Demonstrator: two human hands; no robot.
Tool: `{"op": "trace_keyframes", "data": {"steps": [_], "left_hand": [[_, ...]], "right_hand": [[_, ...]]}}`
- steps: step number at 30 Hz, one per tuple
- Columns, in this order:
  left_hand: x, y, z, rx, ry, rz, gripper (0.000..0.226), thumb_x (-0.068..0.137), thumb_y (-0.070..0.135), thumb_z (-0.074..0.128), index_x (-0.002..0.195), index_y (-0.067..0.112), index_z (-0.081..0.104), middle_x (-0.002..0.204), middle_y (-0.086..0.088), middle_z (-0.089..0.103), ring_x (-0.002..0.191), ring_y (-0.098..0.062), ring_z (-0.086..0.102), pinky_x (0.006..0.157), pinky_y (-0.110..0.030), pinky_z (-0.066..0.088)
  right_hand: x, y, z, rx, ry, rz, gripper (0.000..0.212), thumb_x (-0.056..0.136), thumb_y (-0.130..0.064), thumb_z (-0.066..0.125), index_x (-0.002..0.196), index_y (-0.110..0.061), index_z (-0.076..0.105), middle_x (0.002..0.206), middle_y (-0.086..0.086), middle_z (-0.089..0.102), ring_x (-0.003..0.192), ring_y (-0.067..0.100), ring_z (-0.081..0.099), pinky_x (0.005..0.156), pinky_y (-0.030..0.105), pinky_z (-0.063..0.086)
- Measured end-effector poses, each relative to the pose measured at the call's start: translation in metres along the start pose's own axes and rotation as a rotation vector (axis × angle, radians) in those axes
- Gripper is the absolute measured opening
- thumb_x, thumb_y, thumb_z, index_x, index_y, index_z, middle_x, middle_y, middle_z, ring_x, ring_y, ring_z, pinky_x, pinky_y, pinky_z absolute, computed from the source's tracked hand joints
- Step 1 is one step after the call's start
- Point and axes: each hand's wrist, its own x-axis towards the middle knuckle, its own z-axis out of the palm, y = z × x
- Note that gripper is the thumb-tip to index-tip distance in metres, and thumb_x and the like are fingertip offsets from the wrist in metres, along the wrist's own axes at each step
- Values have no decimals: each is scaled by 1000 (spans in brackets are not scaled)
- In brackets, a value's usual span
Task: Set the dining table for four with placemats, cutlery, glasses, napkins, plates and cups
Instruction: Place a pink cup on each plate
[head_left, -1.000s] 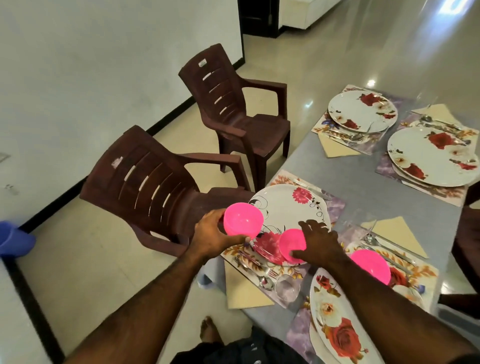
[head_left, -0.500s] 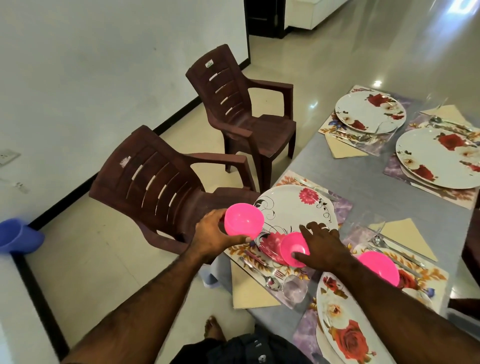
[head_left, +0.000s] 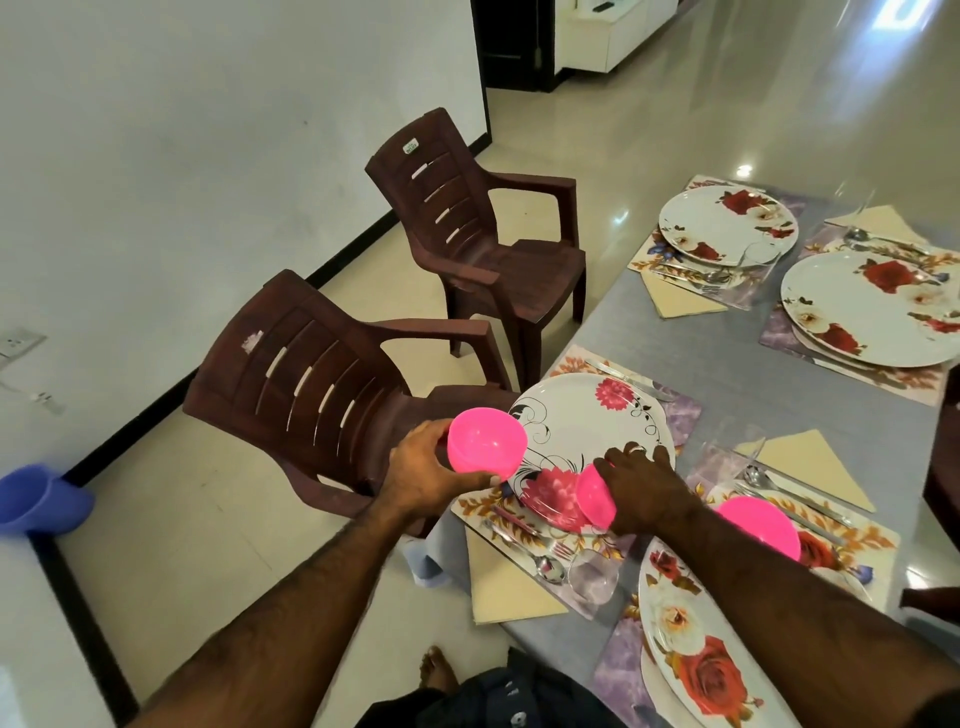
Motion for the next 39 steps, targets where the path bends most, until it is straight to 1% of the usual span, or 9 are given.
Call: {"op": "trace_keyframes", "data": {"steps": [6,9,12,15,17,21,27,34,39], "left_hand": [[-3,-15,-7,2,9,0,105,51,80,89,140,34,57,130,15,61,113,-11,62,93,-34,60],[-8,-31,-14,-6,17,-15,107,49,80,90,140,35,57,131,14,61,115,-11,61,95,-37,59],[-14,-49,-29,-24,16,-21,108,46,82,89,139,37,57,131,16,62,117,-10,61,97,-38,59],[-30,-75,-54,-44,41,-16,100,46,82,90,133,41,60,126,22,63,114,-4,62,96,-34,59],[-44,-99,-73,-32,74,-34,105,45,85,89,135,38,61,123,23,64,111,-3,62,93,-34,59],[-80,-165,-121,-18,158,-75,106,46,87,86,135,34,64,126,17,67,111,-5,62,97,-35,54],[-144,-296,-212,4,279,-163,108,48,84,87,139,31,60,129,17,63,117,-5,56,100,-19,33],[-195,-401,-310,-124,377,-353,107,48,88,84,139,45,48,129,24,54,116,-1,52,101,-28,46],[-168,-445,-361,-184,385,-378,106,50,86,86,141,50,46,134,28,51,120,4,50,102,-31,52]], "right_hand": [[-9,-16,-17,86,89,106,106,74,-76,73,157,-30,27,162,6,34,150,34,32,120,60,24],[-7,-43,-43,210,228,142,87,82,-79,61,153,-31,41,157,5,42,143,32,42,117,57,31],[3,-89,-78,607,299,61,58,92,-72,58,129,-29,66,133,-2,66,123,23,61,106,48,47],[15,-156,-109,902,251,-73,41,92,-68,61,96,-29,71,89,-10,73,87,13,69,78,37,58],[30,-201,-121,887,248,-108,38,86,-65,70,88,-27,69,79,-9,71,76,10,67,66,30,53],[71,-290,-136,731,204,-135,24,76,-41,87,77,-26,68,71,-11,69,68,5,64,64,30,47],[118,-476,-143,591,144,-235,30,85,-38,79,67,-17,66,67,-4,70,67,17,65,66,34,50],[143,-639,-171,746,-126,-295,16,79,-7,83,76,-1,69,50,5,66,43,14,61,47,24,46],[186,-704,-208,796,-197,-213,8,82,-6,79,80,-2,72,55,10,69,43,18,65,44,23,48]]}}
